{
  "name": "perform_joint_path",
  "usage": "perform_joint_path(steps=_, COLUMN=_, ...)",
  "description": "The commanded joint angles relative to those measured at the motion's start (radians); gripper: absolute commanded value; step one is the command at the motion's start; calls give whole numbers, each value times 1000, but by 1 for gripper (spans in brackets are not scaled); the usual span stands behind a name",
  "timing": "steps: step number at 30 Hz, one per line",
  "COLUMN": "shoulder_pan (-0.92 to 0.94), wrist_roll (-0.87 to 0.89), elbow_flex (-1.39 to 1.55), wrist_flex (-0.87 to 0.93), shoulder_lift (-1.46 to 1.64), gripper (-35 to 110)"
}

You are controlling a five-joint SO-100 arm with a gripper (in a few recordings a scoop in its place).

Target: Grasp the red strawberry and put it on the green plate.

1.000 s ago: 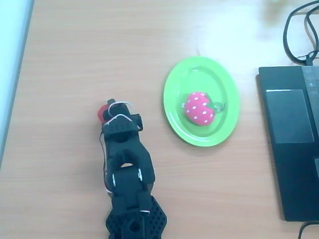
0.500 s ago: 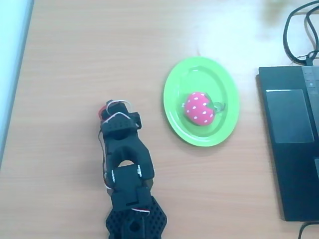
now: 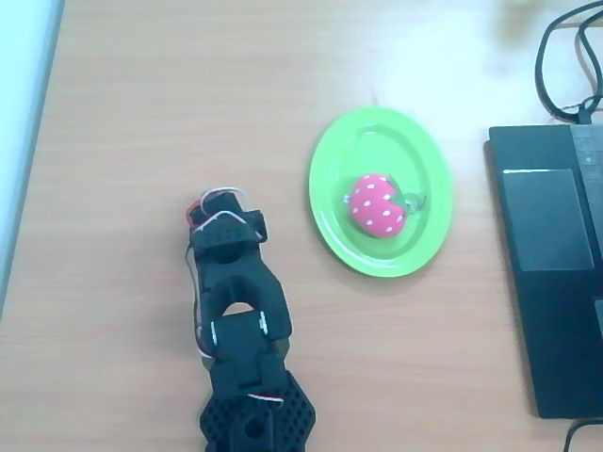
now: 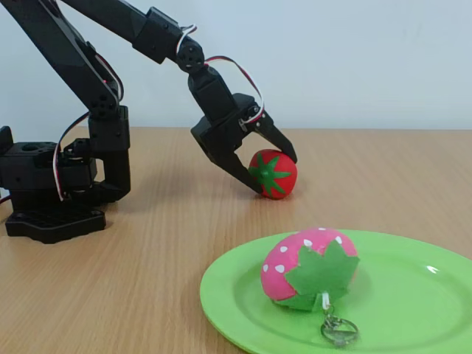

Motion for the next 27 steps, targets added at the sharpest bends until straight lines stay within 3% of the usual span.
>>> perform_joint_path(steps=1, shoulder_pan=-12, wrist_roll=-9, elbow_flex=12, wrist_flex=-3, shoulder_lift=64, gripper=23)
perform_joint_path(steps=18, shoulder_pan=137, wrist_roll=5, elbow_flex=2, wrist_flex=-3, shoulder_lift=339, gripper=23)
perform_joint_path(steps=27, shoulder_pan=319, wrist_roll=198, elbow_flex=-89, wrist_flex=-26, shoulder_lift=318, gripper=22)
